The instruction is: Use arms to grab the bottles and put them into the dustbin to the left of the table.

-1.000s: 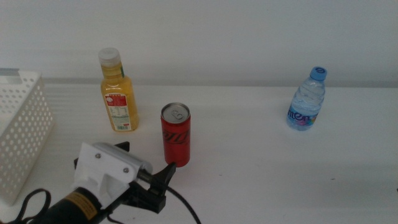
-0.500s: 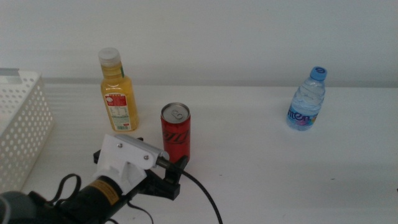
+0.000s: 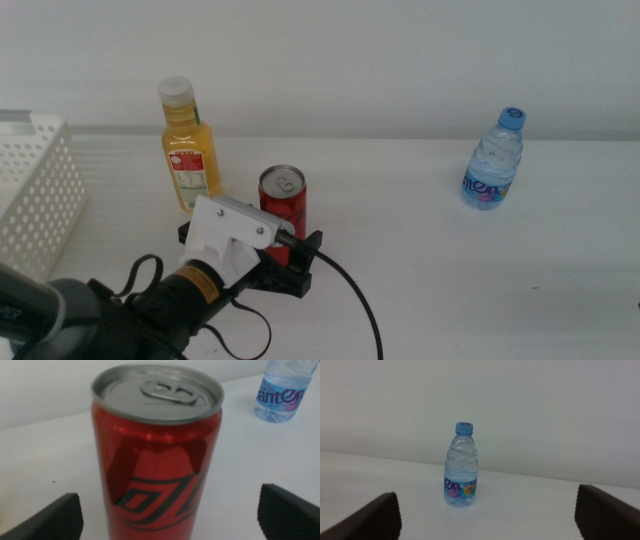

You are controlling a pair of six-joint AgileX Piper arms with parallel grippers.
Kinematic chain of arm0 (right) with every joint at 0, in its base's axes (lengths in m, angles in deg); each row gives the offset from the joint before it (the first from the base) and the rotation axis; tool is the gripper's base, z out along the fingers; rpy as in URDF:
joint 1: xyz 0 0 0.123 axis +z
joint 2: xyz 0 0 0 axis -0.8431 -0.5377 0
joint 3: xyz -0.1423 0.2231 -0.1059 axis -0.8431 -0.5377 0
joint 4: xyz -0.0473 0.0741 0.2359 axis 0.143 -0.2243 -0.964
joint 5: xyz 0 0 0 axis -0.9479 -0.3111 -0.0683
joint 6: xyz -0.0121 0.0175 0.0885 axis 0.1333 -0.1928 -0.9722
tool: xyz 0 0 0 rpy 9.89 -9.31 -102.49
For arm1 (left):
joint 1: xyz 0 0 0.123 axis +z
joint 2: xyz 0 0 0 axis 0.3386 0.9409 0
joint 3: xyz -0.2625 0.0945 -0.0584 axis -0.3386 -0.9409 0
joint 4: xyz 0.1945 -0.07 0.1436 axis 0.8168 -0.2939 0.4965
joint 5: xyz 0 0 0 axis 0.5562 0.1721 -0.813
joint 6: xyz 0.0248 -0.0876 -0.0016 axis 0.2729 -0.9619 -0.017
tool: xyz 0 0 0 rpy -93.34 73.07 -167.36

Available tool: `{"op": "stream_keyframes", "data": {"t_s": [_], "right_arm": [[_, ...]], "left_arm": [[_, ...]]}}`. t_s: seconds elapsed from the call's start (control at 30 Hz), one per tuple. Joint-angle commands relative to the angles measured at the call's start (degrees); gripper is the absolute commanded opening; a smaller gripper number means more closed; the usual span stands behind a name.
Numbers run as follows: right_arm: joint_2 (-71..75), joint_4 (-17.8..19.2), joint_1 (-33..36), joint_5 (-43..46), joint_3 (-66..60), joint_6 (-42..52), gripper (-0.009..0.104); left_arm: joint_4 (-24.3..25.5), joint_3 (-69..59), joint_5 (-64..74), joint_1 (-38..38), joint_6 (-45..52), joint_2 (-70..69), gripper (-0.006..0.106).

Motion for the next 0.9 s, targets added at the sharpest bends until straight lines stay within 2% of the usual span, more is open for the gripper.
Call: {"op": "stream_keyframes", "data": {"t_s": [0.0,0.87], "right_arm": [[2.2,0.4,-0.4,0.4,-2.5,0.4,0.093],[2.2,0.4,-0.4,0.4,-2.5,0.4,0.093]], "left_arm": [[0.3,1.1,1.2,-0.5,-0.8,0.3,0.094],[0.9,9.4,1.8,-0.5,-1.9,7.7,0.094]]}}
